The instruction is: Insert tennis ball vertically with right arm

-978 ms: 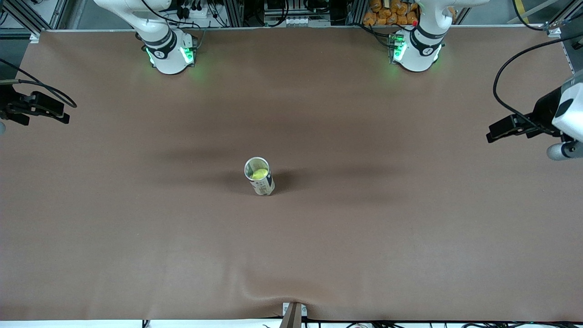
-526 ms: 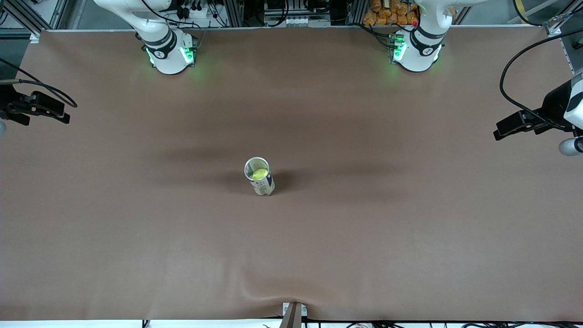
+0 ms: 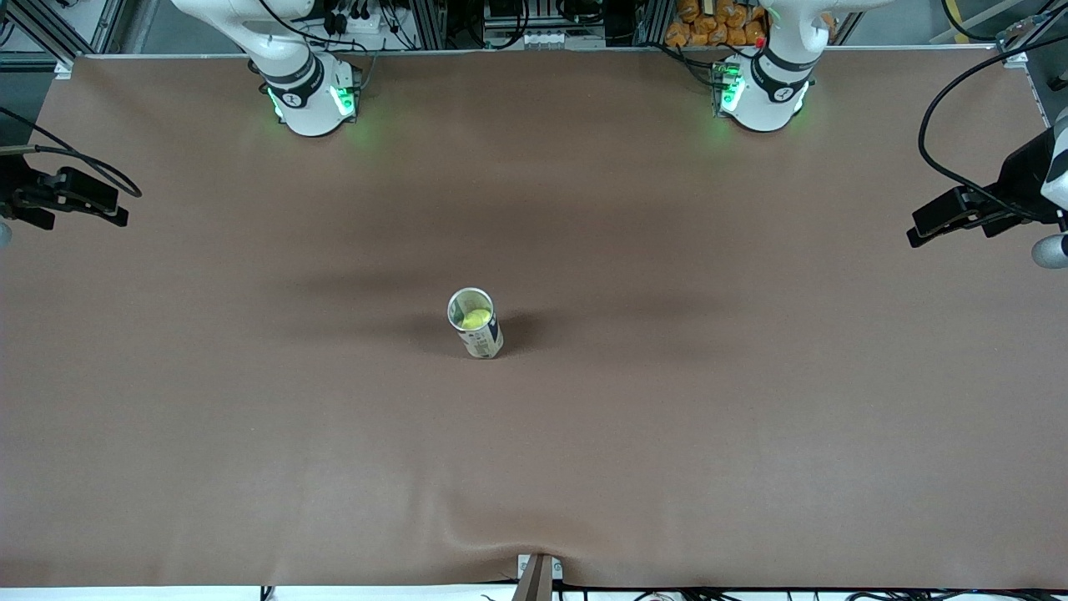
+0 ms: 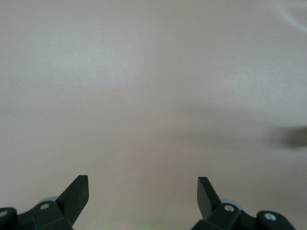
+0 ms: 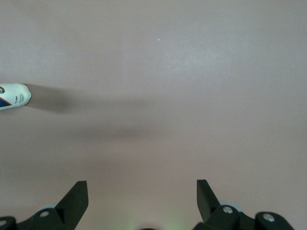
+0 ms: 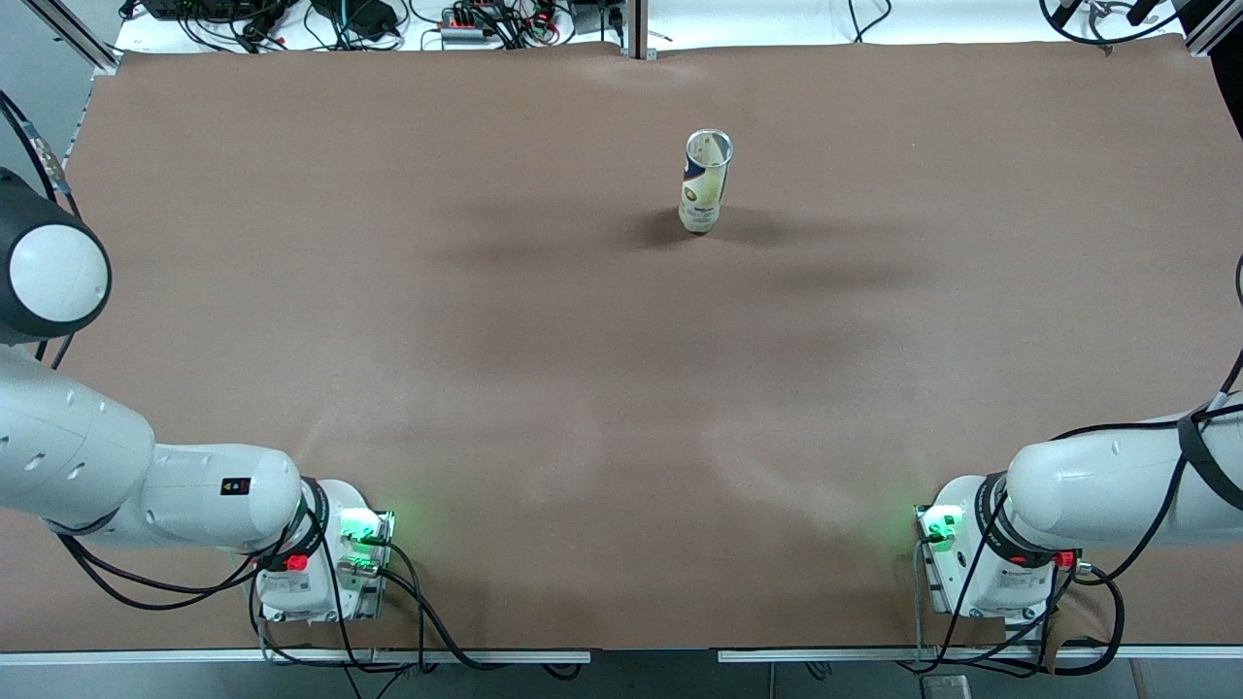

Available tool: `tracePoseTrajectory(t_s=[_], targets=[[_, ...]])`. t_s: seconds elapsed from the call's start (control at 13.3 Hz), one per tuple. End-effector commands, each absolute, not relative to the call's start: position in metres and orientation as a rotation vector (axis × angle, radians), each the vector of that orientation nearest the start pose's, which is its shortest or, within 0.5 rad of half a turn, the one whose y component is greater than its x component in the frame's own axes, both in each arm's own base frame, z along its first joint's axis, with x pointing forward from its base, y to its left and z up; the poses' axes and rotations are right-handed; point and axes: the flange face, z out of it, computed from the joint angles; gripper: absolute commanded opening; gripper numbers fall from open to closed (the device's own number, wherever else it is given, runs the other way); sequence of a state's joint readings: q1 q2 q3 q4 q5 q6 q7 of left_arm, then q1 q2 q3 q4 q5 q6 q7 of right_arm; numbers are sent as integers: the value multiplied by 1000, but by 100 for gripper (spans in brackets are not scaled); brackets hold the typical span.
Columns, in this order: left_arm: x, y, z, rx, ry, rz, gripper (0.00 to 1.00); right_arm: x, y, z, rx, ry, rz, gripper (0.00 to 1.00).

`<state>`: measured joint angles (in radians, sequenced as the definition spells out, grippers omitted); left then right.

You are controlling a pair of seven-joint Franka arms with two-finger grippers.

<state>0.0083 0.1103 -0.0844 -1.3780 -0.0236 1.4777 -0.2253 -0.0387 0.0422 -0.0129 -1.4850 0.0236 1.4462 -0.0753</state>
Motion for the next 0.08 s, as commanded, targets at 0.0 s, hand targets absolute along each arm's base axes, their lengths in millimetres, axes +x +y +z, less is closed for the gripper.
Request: tracePoseTrajectory(t_s=[0.0], targets=[[576,-40,645,-3172,-189,39,100,553,-26,636,-3114,-58,124,100]])
